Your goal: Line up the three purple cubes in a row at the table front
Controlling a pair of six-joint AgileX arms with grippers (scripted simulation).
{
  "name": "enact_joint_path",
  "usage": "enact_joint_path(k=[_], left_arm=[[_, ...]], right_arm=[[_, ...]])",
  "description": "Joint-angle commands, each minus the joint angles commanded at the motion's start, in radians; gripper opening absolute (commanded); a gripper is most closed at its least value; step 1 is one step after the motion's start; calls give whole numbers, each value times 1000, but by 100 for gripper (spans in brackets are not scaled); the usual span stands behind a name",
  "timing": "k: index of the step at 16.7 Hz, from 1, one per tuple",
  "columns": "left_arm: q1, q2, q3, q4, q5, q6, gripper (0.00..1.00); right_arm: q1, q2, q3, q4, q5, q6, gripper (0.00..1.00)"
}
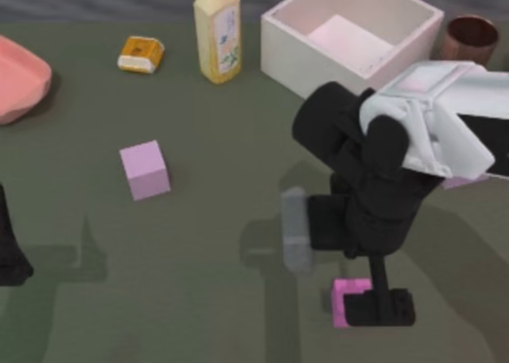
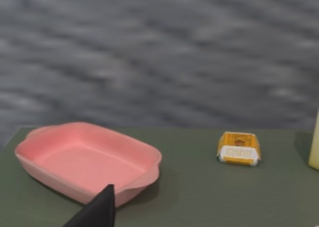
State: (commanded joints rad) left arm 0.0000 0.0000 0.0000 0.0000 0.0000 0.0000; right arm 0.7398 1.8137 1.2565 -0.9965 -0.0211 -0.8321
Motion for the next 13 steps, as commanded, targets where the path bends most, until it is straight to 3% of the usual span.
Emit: enact_joint_path(k=[6, 13], left_arm=[[-13, 61, 61, -40, 3, 33, 100], [-79, 571, 519, -322, 3, 261, 100]], right_arm=[[-29, -49, -39, 43, -6, 20, 100], [-219, -478, -308, 296, -34, 186, 100]])
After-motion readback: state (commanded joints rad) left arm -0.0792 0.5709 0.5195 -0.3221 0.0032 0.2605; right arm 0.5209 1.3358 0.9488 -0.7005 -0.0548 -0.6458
